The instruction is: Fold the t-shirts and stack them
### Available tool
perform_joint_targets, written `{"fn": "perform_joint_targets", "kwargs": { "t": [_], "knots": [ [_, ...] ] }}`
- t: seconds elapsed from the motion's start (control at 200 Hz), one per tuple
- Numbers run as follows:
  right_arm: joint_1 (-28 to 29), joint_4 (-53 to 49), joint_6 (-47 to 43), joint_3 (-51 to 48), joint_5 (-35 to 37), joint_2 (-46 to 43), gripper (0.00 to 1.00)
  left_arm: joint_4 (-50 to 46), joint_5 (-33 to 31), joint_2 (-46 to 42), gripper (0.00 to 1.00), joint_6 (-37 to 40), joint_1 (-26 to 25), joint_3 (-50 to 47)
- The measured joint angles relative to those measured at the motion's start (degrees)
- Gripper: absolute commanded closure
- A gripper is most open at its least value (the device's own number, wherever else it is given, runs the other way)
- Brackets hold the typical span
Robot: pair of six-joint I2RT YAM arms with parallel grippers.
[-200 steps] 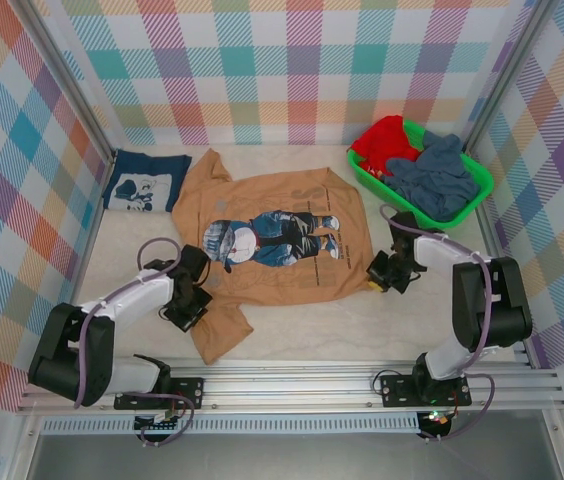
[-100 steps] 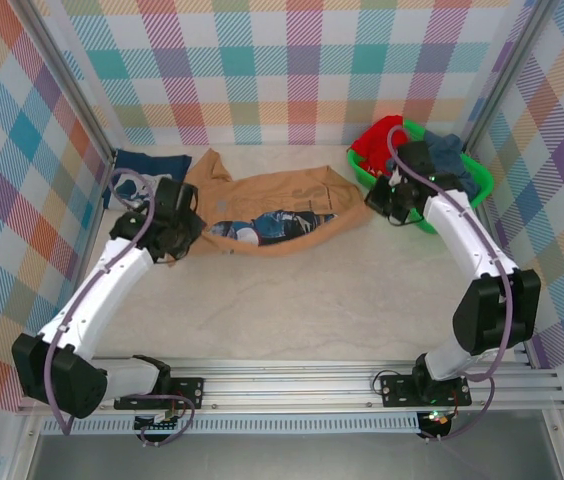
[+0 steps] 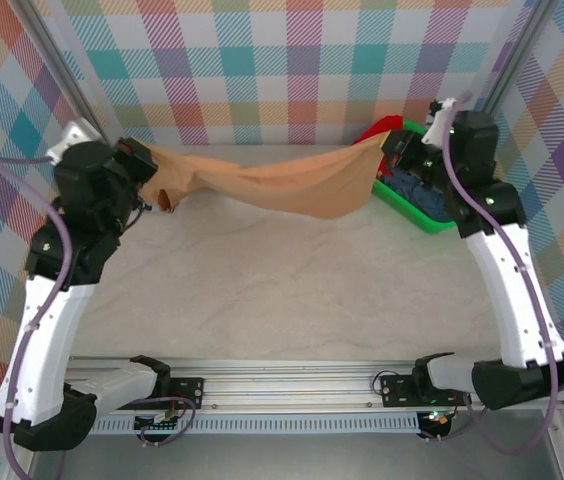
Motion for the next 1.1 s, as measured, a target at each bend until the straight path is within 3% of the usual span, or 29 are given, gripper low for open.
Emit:
{"fn": "perform_joint_targets", "kwargs": {
  "t": [0.27, 0.69, 0.945, 1.1],
  "knots": [
    [0.0, 3.4, 0.2, 13.1, -0.5, 3.9, 1.00, 1.6, 1.3, 13.0, 1.00, 3.7, 0.9, 25.4],
    [-0.3, 1.9, 3.7, 39.9, -5.2, 34.4, 1.00, -0.8, 17.2, 46.5, 1.00, -0.9, 14.7, 54.3],
    [-2.0, -0.5, 5.0, 50.3, -6.5, 38.1, 1.00, -0.2, 23.5, 45.9, 1.00, -4.6, 17.0, 58.1],
    [-2.4, -0.1, 5.0, 45.0, -7.6, 34.5, 1.00, -1.6, 25.8, 38.3, 1.00, -5.7, 17.0, 53.5]
  ]
}}
